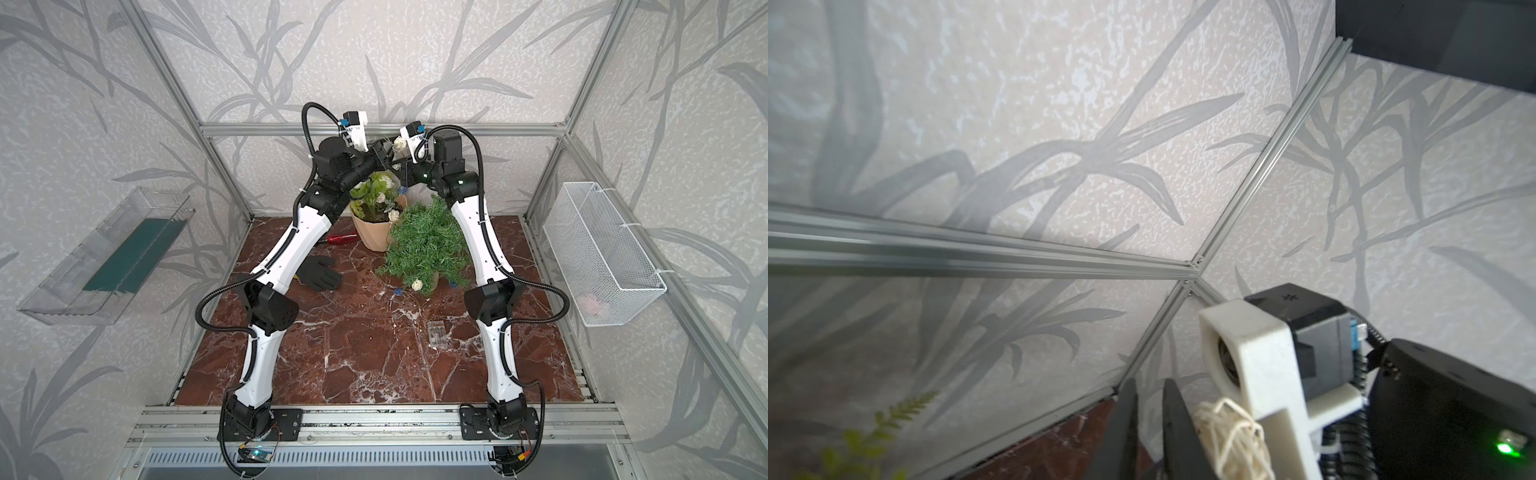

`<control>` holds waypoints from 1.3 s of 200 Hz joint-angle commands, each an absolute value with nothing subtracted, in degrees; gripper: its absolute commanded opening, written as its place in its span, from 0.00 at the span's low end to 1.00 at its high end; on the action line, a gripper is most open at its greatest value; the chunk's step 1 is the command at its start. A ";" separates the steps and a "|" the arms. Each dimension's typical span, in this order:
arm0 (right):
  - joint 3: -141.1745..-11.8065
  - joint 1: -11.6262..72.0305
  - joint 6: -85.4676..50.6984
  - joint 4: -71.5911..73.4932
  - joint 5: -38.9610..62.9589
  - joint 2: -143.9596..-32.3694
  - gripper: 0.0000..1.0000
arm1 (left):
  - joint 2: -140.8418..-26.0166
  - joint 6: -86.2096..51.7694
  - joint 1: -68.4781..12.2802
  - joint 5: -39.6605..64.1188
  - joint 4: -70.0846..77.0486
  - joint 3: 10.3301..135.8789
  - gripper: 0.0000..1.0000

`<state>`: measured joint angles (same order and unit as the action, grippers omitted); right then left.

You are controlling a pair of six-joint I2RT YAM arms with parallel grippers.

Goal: Remove string lights from the small christmas tree
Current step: Remove the light string from the Christmas tree.

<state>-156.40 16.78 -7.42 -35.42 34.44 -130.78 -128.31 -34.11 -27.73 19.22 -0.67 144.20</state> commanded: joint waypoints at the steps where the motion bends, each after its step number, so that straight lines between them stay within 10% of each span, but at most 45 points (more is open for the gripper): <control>1: -156.44 14.52 -9.56 -32.05 33.96 -127.27 0.02 | -123.75 -32.96 -27.82 17.19 -2.69 142.71 0.65; 14: -156.78 12.74 -11.08 -31.09 33.84 -127.20 0.02 | -122.21 -31.79 -27.85 15.54 -4.87 141.51 0.99; 133: -160.49 0.94 -4.38 -43.51 6.11 -125.32 0.03 | -98.89 -24.55 -28.03 7.77 -13.36 108.68 1.00; 260: -128.67 4.19 1.39 -43.05 -19.93 -98.56 0.04 | -81.73 -24.25 -28.04 7.78 -12.84 81.97 0.99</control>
<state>-135.46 2.11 -3.31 -45.34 -10.15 -104.73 -84.88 -24.77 -27.75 8.19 -13.50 84.66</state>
